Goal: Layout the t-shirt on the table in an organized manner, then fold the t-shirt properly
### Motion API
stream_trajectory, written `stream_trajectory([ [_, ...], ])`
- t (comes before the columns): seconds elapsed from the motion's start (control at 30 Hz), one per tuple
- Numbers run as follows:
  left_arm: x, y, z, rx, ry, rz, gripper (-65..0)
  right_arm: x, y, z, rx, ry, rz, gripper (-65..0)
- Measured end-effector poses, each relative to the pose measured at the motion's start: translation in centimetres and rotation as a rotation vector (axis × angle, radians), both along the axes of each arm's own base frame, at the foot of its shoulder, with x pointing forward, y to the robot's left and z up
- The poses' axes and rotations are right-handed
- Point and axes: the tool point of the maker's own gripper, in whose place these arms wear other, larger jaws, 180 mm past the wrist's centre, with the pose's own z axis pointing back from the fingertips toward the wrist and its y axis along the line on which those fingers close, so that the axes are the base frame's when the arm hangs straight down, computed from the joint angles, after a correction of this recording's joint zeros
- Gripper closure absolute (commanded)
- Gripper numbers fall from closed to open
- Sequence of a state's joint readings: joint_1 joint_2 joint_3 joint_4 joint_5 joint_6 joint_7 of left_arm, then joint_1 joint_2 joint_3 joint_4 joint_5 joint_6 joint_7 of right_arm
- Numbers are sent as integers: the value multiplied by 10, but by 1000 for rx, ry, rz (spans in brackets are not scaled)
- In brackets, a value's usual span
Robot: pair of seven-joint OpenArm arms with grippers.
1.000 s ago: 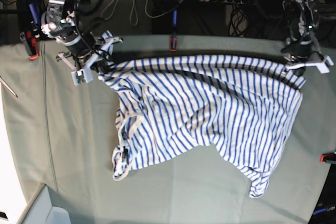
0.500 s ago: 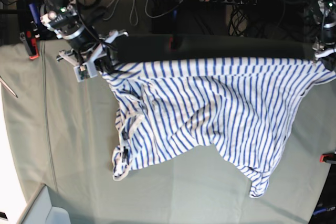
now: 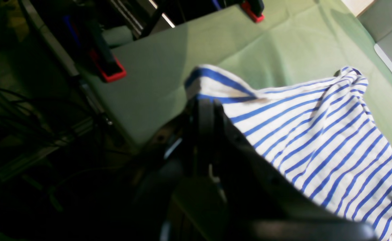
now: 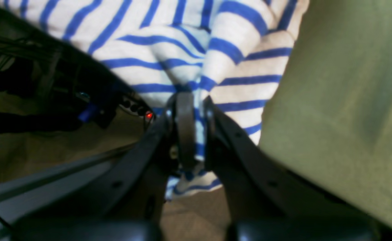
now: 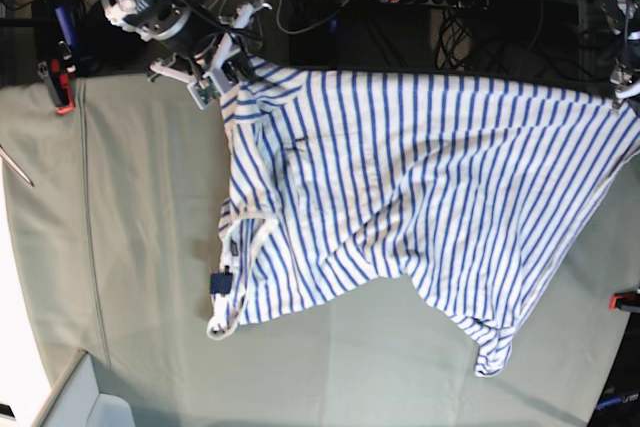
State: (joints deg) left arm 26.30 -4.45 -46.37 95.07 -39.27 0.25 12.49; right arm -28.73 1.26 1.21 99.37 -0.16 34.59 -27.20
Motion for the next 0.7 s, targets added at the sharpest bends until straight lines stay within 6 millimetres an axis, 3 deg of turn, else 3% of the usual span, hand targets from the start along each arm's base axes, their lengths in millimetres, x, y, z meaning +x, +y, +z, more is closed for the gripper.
stream_trajectory([
  [0.1,2,1,2,4,-4,-2,0,3,-2,1,0,-10,-6,-99],
  [0.3,2,0,3,6,-6,-3,0,7,-24,0,-18,-9,-92,-274],
  [0.43,2,0,3,6,-6,-4,0,5,-39,-1,-38,-2,-127,-288],
  [0.7,3,1,4,8,-9,-4,0,5,-34,1,-11,-3,-135,-290],
])
